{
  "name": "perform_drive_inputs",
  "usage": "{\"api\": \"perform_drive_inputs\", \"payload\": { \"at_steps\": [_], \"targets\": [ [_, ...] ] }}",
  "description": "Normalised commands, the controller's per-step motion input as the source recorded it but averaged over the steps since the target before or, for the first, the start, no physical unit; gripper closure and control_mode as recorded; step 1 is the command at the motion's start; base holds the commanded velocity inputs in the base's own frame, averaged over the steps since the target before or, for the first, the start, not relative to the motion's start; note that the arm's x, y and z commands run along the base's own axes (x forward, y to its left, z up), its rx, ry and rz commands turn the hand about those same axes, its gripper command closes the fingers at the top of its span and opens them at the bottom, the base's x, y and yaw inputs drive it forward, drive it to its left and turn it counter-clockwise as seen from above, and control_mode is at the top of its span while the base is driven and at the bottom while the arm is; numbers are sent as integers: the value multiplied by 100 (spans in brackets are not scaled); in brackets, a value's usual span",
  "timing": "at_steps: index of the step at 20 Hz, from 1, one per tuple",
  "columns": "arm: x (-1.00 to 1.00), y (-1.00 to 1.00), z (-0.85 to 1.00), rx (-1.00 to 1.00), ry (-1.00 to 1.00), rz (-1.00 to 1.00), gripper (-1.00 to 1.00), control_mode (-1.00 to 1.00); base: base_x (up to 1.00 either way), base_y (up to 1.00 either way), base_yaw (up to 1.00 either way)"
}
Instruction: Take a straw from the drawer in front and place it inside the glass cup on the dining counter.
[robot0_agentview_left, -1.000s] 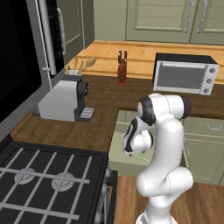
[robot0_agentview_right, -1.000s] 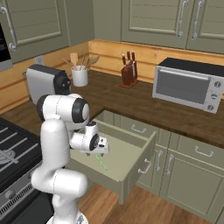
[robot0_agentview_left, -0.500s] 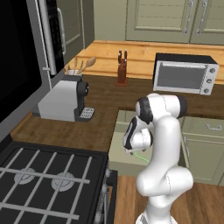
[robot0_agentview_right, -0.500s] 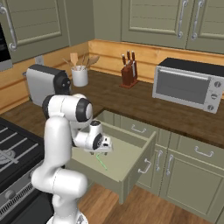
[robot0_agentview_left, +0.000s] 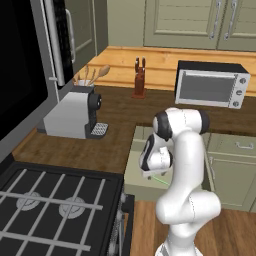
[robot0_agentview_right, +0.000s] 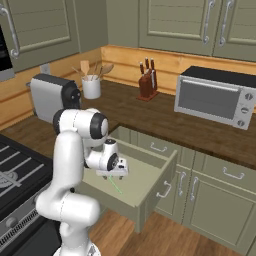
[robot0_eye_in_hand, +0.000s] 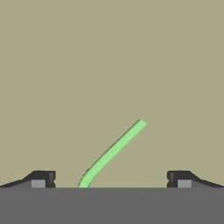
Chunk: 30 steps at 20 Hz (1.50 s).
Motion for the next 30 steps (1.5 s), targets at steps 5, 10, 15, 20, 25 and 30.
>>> {"api": "perform_drive_inputs", "payload": {
  "at_steps": [5,10,15,20,25,30],
  "targets": [
    [0,-2,-48,2,10,1,100,-100,0,0,0],
    [0,-28,-45,3,7,0,100,-100,0,0,0],
    [-3,-46,-36,3,5,0,100,-100,0,0,0],
    [-12,-40,-22,1,1,0,100,-100,0,0,0],
    [-47,0,62,5,-15,0,100,-100,0,0,0],
    [-36,29,100,5,-35,-11,100,-100,0,0,0]
  ]
}}
